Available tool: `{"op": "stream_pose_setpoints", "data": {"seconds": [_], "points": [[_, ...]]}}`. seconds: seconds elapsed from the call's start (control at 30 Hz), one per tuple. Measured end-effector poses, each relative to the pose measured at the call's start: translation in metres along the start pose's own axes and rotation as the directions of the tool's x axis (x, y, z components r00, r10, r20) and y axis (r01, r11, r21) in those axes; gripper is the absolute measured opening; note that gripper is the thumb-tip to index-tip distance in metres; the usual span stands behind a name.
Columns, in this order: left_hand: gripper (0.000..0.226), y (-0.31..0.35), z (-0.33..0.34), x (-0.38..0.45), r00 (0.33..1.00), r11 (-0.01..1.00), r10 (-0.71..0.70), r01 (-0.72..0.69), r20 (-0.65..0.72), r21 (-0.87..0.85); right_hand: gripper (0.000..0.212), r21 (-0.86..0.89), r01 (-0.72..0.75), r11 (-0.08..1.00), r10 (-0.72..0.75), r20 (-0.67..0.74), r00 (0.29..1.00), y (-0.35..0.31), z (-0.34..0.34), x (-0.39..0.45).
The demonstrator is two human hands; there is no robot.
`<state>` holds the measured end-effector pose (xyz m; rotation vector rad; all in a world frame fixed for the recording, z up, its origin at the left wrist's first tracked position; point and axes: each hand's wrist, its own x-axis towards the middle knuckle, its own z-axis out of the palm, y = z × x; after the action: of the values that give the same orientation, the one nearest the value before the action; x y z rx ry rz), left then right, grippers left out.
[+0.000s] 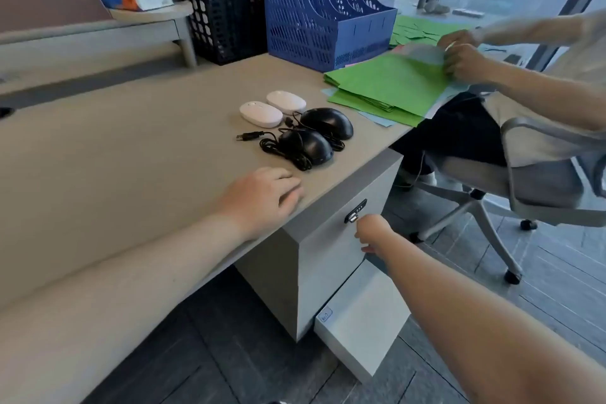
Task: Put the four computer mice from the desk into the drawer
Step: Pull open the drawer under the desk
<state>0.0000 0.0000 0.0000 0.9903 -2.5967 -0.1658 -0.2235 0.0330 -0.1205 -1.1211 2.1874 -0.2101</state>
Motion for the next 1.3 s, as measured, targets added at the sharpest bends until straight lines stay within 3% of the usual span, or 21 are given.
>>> {"op": "stream_pose_setpoints", "data": {"seconds": [0.07, 0.13, 0.33, 0.53, 0.67, 0.77, 0.8, 0.87, 0.9, 0.93, 0.97, 1.03, 1.1, 1.2, 1.3], "points": [[0.065, -0.001, 0.001, 0.002, 1.000, 1.000, 0.007, -0.008, -0.017, -0.017, 0.041, 0.477, -0.145, 0.867, 0.146, 0.035, 0.989, 0.002, -0.002, 0.002], [0.061, -0.004, 0.002, 0.003, 1.000, 1.000, 0.011, -0.011, -0.029, -0.009, 0.037, 0.639, -0.122, 0.759, 0.156, 0.004, 0.988, 0.001, -0.004, 0.002], [0.051, -0.009, 0.007, 0.005, 0.997, 0.999, 0.037, -0.036, -0.073, 0.019, 0.011, 0.747, -0.174, 0.642, 0.231, 0.028, 0.973, -0.003, -0.006, 0.008], [0.052, -0.009, 0.007, 0.004, 0.999, 0.999, 0.024, -0.023, -0.042, 0.030, 0.010, 0.671, -0.123, 0.731, 0.148, 0.021, 0.989, -0.002, -0.003, 0.008], [0.055, -0.007, 0.006, 0.005, 1.000, 0.999, 0.015, -0.014, -0.027, 0.033, 0.010, 0.707, -0.105, 0.699, 0.146, 0.003, 0.989, 0.005, -0.003, 0.006], [0.057, -0.007, 0.004, 0.005, 1.000, 1.000, 0.012, -0.012, -0.003, 0.028, 0.014, 0.653, -0.143, 0.744, 0.165, 0.028, 0.986, 0.021, -0.013, -0.006], [0.056, -0.007, 0.004, 0.005, 1.000, 0.999, 0.018, -0.018, 0.000, 0.032, 0.019, 0.599, -0.125, 0.791, 0.182, -0.036, 0.983, 0.027, -0.015, -0.009], [0.051, -0.007, 0.004, 0.005, 0.999, 0.997, 0.038, -0.037, -0.006, 0.072, 0.024, 0.348, 0.030, 0.937, 0.108, -0.369, 0.923, 0.037, -0.021, -0.016], [0.049, -0.006, 0.002, 0.005, 0.999, 0.994, 0.047, -0.047, 0.002, 0.103, 0.028, 0.195, 0.141, 0.971, -0.020, -0.520, 0.854, 0.037, -0.024, -0.019], [0.048, -0.005, 0.002, 0.005, 0.998, 0.989, 0.055, -0.057, 0.020, 0.136, 0.031, 0.063, 0.248, 0.967, -0.166, -0.584, 0.794, 0.034, -0.028, -0.021], [0.049, -0.003, 0.000, 0.005, 0.997, 0.984, 0.059, -0.066, 0.043, 0.165, 0.033, -0.045, 0.324, 0.945, -0.294, -0.553, 0.780, 0.029, -0.032, -0.022], [0.056, 0.002, -0.004, 0.005, 0.994, 0.979, 0.069, -0.083, 0.080, 0.187, 0.036, -0.225, 0.324, 0.919, -0.387, -0.354, 0.851, 0.018, -0.036, -0.024], [0.064, 0.008, -0.008, 0.005, 0.994, 0.982, 0.028, -0.047, 0.104, 0.182, 0.043, -0.361, 0.231, 0.903, -0.326, -0.226, 0.918, 0.011, -0.038, -0.028], [0.049, 0.014, -0.008, 0.004, 0.972, 0.975, -0.085, 0.037, 0.218, 0.218, 0.046, -0.425, 0.172, 0.889, -0.281, -0.209, 0.937, 0.012, -0.040, -0.033], [0.049, 0.025, -0.012, 0.005, 0.936, 0.968, -0.167, 0.096, 0.311, 0.233, 0.046, -0.436, 0.151, 0.887, -0.247, -0.172, 0.954, 0.021, -0.049, -0.043]]}}
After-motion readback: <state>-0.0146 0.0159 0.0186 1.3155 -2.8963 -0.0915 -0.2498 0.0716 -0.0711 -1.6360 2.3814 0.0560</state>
